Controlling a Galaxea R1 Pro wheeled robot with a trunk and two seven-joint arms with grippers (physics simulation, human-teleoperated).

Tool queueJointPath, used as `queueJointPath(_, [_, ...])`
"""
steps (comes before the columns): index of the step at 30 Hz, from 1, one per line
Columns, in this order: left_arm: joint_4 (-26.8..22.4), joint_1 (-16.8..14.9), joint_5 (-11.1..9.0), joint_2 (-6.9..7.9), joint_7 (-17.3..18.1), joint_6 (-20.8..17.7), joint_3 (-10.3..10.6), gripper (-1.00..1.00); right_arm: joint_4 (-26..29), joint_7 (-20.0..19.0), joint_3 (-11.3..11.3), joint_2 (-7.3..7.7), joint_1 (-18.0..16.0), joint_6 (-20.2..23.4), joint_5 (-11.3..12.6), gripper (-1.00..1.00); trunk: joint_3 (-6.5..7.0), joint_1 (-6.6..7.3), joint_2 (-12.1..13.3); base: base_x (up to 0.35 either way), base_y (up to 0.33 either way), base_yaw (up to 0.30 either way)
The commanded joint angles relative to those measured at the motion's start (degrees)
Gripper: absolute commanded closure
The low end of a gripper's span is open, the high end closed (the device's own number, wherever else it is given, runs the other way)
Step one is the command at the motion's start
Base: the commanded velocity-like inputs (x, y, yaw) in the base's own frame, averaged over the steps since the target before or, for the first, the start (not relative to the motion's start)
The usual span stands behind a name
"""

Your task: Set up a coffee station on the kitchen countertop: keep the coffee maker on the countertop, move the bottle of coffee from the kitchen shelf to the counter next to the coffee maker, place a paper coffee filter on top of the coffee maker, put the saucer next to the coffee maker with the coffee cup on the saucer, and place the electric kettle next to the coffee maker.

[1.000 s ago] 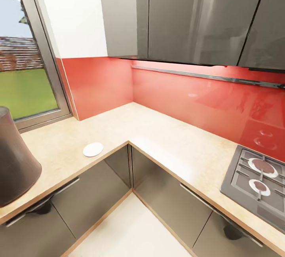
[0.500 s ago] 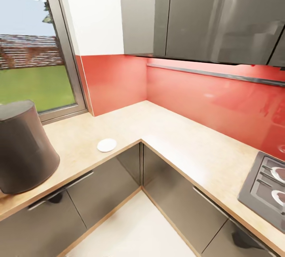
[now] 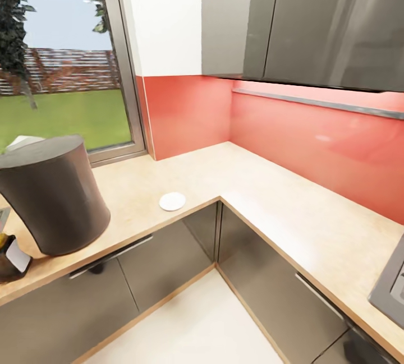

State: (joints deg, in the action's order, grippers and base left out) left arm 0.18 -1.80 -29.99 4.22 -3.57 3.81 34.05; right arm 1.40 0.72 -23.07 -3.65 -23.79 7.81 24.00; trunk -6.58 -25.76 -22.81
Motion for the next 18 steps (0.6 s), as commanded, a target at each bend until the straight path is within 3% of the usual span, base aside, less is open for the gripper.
queueJointPath(1, [0.0,0.0,-0.4,-0.01,-0.1,0.1,0.5,-1.0,0.1,0.1,-0.5,-0.01,0.0,0.3,0.5,-1.0,-0.12,-0.03,-0.1,0.0,0.0,0.278])
queueJointPath(18, [0.0,0.0,-0.4,-0.01,-0.1,0.1,0.5,-1.0,0.1,0.2,-0.4,-0.13,0.0,0.4,0.7,-1.0,0.49,-0.03,-0.1,0.0,0.0,0.247])
